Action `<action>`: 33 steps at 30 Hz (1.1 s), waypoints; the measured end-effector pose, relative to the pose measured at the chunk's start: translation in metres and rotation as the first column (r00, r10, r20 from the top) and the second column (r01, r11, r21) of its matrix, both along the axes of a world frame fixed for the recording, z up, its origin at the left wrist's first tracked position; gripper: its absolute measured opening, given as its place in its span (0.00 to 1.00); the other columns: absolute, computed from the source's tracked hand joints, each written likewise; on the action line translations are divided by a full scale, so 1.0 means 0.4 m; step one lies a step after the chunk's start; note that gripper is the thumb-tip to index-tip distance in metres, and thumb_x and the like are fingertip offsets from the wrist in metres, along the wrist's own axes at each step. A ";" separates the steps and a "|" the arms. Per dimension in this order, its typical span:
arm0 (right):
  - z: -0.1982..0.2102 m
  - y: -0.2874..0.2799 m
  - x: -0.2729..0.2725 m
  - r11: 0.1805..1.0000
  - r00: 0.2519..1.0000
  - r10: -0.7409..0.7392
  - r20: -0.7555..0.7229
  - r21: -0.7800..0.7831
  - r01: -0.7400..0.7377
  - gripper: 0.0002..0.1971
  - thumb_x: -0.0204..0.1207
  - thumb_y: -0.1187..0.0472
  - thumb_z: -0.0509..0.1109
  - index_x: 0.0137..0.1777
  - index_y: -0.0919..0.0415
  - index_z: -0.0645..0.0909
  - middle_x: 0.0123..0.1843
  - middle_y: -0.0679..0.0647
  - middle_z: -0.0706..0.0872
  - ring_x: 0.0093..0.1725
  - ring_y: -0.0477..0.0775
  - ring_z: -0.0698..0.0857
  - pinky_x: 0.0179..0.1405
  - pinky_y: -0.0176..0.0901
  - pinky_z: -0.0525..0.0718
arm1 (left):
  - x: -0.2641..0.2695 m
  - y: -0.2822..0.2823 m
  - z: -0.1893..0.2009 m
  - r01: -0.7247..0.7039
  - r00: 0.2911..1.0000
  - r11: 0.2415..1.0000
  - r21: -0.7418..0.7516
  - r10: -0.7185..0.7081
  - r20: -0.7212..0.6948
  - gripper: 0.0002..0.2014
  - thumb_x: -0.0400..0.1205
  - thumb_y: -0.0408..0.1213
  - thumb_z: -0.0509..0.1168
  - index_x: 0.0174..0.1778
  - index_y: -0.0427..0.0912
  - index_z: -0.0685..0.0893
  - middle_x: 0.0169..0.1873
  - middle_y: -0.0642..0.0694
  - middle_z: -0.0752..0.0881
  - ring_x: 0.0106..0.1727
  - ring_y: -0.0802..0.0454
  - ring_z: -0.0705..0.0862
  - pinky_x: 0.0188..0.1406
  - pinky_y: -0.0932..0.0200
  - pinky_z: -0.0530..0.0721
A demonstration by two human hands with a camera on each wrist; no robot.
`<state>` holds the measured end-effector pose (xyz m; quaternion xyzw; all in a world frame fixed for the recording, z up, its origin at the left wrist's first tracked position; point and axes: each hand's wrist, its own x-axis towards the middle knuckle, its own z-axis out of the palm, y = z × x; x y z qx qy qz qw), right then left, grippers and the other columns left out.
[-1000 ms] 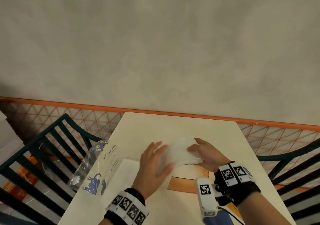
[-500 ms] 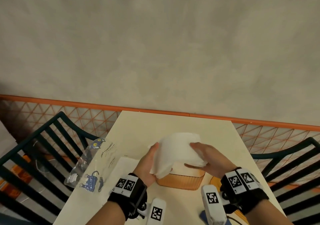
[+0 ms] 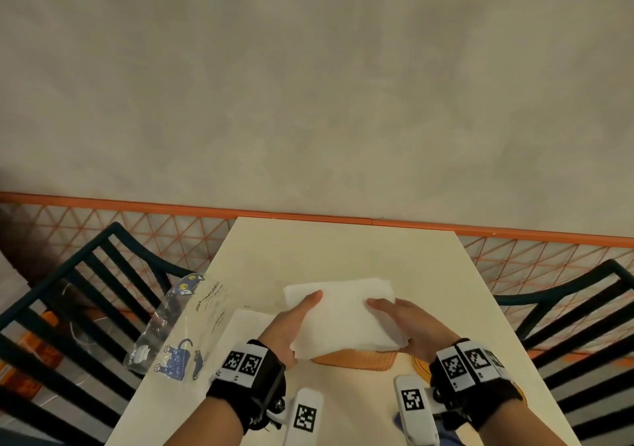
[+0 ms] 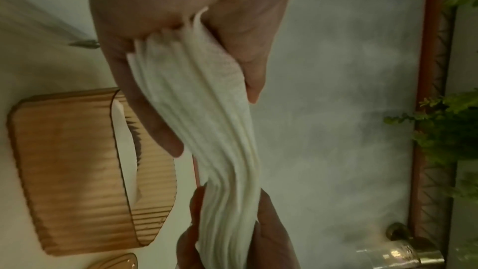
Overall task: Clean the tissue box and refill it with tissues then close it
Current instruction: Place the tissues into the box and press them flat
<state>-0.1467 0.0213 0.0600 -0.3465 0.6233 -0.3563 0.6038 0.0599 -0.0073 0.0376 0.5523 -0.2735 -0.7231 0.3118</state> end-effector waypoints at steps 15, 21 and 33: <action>-0.056 -0.001 -0.021 0.983 0.963 -0.083 -0.255 -0.182 0.037 0.21 0.79 0.49 0.64 0.62 0.65 0.80 0.55 0.58 0.87 0.55 0.59 0.86 0.62 0.58 0.83 | -0.008 0.003 -0.007 0.047 0.997 0.998 -0.049 -0.050 -0.056 0.16 0.80 0.44 0.67 0.61 0.42 0.80 0.51 0.40 0.86 0.50 0.42 0.84 0.39 0.51 0.84; -0.055 -0.005 -0.028 0.942 0.920 -0.131 -0.369 -0.335 0.000 0.23 0.81 0.51 0.63 0.74 0.48 0.64 0.60 0.57 0.80 0.56 0.57 0.80 0.57 0.47 0.75 | -0.029 0.021 -0.031 0.057 0.989 0.998 -0.003 -0.056 -0.137 0.12 0.80 0.45 0.67 0.57 0.46 0.80 0.60 0.37 0.83 0.59 0.34 0.82 0.44 0.36 0.88; -0.048 -0.025 -0.072 0.942 0.902 0.045 -0.429 -0.283 -0.181 0.07 0.76 0.60 0.69 0.50 0.47 0.78 0.53 0.57 0.85 0.49 0.58 0.83 0.35 0.42 0.81 | -0.016 0.009 -0.029 0.118 0.993 0.982 -0.145 -0.118 0.006 0.18 0.80 0.48 0.66 0.64 0.47 0.78 0.61 0.40 0.85 0.62 0.37 0.83 0.58 0.29 0.82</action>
